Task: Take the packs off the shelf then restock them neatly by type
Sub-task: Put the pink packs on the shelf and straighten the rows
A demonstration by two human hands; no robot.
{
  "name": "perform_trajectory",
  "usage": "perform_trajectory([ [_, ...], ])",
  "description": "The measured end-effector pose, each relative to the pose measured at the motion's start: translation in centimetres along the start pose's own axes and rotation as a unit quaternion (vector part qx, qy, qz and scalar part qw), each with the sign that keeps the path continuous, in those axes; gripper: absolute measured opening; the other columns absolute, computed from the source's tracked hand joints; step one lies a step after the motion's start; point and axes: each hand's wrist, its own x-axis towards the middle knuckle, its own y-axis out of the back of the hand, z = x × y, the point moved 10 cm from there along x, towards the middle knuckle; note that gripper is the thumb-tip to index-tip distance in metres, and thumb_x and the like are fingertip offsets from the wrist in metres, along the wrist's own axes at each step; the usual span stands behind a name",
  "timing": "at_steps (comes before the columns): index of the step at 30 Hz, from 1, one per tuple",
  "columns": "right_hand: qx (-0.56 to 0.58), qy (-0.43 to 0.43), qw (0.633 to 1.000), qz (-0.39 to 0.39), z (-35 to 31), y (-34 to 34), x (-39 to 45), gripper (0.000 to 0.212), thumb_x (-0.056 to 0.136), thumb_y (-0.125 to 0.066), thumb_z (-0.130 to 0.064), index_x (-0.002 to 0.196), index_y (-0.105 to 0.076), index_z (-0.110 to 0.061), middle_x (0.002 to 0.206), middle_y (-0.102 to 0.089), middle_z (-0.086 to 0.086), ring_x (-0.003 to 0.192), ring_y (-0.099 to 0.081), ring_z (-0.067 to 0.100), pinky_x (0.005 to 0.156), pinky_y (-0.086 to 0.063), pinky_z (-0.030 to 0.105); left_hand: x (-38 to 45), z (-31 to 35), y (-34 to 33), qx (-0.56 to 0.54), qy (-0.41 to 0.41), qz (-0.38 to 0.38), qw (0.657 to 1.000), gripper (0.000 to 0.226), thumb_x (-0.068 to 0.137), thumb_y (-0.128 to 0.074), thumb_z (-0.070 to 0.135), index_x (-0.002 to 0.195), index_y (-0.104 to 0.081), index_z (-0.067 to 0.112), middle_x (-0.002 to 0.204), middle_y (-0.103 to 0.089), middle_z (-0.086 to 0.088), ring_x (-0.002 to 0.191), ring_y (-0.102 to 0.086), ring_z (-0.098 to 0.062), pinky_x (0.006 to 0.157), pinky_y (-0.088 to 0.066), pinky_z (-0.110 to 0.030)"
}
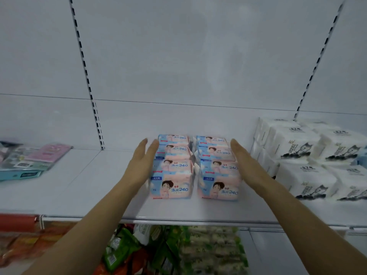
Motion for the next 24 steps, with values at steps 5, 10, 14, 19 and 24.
perform_trajectory([
  [5,0.235,-0.083,0.968,-0.034,3.2,-2.5,0.6,0.045,0.098,-0.037,-0.064,0.117,-0.063,-0.033,0.1,-0.078,0.0,0.093,-0.075,0.022,0.082,-0.056,0.04,-1.5,-3.1,-4.4,-0.231,0.144,-0.079,0.959,0.057,0.096,-0.037,0.067,0.121,-0.066,0.025,0.105,-0.076,-0.01,0.093,-0.074,-0.032,0.086,-0.057,-0.051],
  [10,0.224,-0.079,0.971,-0.027,3.5,-2.6,1.4,0.047,0.096,-0.037,-0.068,0.116,-0.063,-0.034,0.1,-0.078,-0.001,0.091,-0.075,0.022,0.093,-0.055,0.046,-0.7,-2.9,-4.9,-0.223,0.136,-0.087,0.961,0.058,0.096,-0.033,0.066,0.124,-0.063,0.025,0.104,-0.076,-0.006,0.091,-0.075,-0.03,0.081,-0.061,-0.047],
  [14,0.124,-0.057,0.991,0.002,2.0,0.3,2.1,0.076,0.08,-0.032,-0.091,0.137,-0.05,-0.044,0.139,-0.057,-0.016,0.124,-0.055,0.007,0.116,-0.029,0.042,0.9,-1.6,-2.6,-0.177,0.112,-0.04,0.977,0.072,0.094,-0.024,0.072,0.15,-0.036,0.029,0.141,-0.056,0.008,0.121,-0.06,-0.018,0.1,-0.047,-0.039],
  [19,0.121,-0.028,0.992,-0.02,2.4,0.9,6.3,0.062,0.081,-0.031,-0.087,0.129,-0.046,-0.05,0.135,-0.048,-0.016,0.121,-0.048,0.004,0.101,-0.034,0.039,3.6,-0.5,-3.0,-0.156,0.127,-0.047,0.978,0.07,0.091,-0.023,0.077,0.143,-0.042,0.034,0.142,-0.057,0.003,0.126,-0.059,-0.021,0.098,-0.049,-0.044],
  [24,0.125,-0.055,0.99,-0.036,1.0,-1.4,6.4,0.029,0.107,-0.027,-0.051,0.092,-0.049,-0.041,0.067,-0.072,-0.019,0.065,-0.071,0.003,0.061,-0.056,0.024,4.1,0.0,-5.5,-0.174,0.132,-0.102,0.97,0.048,0.096,-0.027,0.071,0.091,-0.056,0.032,0.076,-0.077,0.002,0.076,-0.076,-0.022,0.062,-0.063,-0.037],
])
